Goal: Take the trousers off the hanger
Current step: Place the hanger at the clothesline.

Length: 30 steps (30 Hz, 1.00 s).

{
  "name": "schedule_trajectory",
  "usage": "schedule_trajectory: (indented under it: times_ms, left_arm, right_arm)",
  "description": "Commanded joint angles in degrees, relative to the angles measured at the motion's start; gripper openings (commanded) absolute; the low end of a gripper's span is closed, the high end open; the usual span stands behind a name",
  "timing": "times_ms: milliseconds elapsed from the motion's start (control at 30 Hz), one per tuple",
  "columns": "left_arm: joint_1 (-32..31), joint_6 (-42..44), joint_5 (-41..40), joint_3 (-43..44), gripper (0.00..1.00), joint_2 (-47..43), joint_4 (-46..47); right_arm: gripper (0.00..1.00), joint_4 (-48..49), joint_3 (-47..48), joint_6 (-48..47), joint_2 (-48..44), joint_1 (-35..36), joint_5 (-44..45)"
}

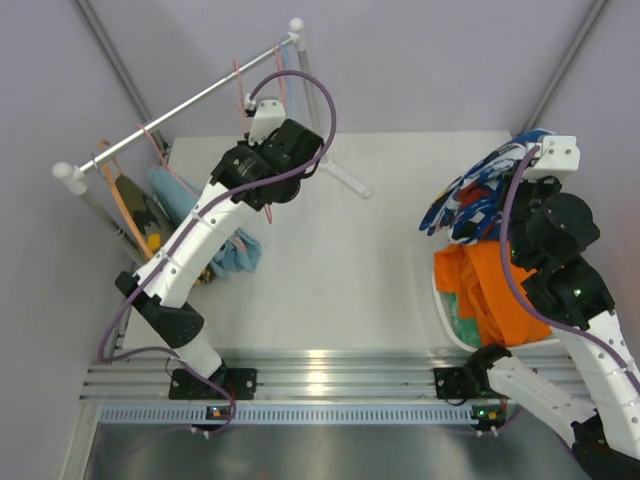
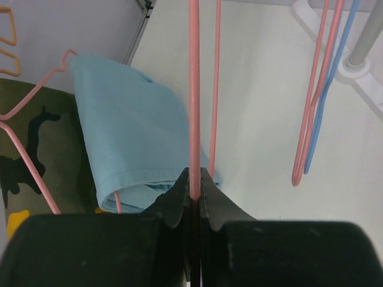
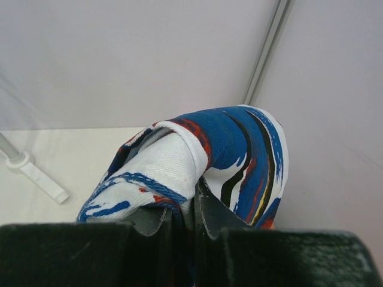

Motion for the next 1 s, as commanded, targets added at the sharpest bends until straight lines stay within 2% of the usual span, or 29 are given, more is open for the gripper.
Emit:
schedule_trajectory:
  times_ms: [0, 233, 533, 667, 967]
  left_arm:
    - [2.6, 0.3, -2.4, -0.6, 0.0, -0.7, 6.2]
    - [4.8, 5.2, -4.7, -6.8, 0.0, -1.7, 18.9]
    - [8.9, 3.8, -0.1, -10.8, 0.0, 0.2, 22.0]
    - [9.5, 6.6, 1.0, -14.0, 0.0, 0.2, 27.2]
    - [9.6, 8.9, 2.4, -14.3, 0.0, 4.7, 31.1]
  right_arm:
    - [0.0, 10.3, 1.4, -0.2, -0.8, 0.1, 0.7]
    - [0.0, 11.7, 2.3, 0.1, 1.4, 0.2, -0.2]
    - [0.0, 10.3, 5.5, 1.2, 5.0, 0.2, -0.8]
    - [0.0, 10.2, 6.8, 1.2, 6.1, 0.1, -0.6]
    - [0.0, 9.4, 9.0, 1.1, 7.1, 0.1, -0.5]
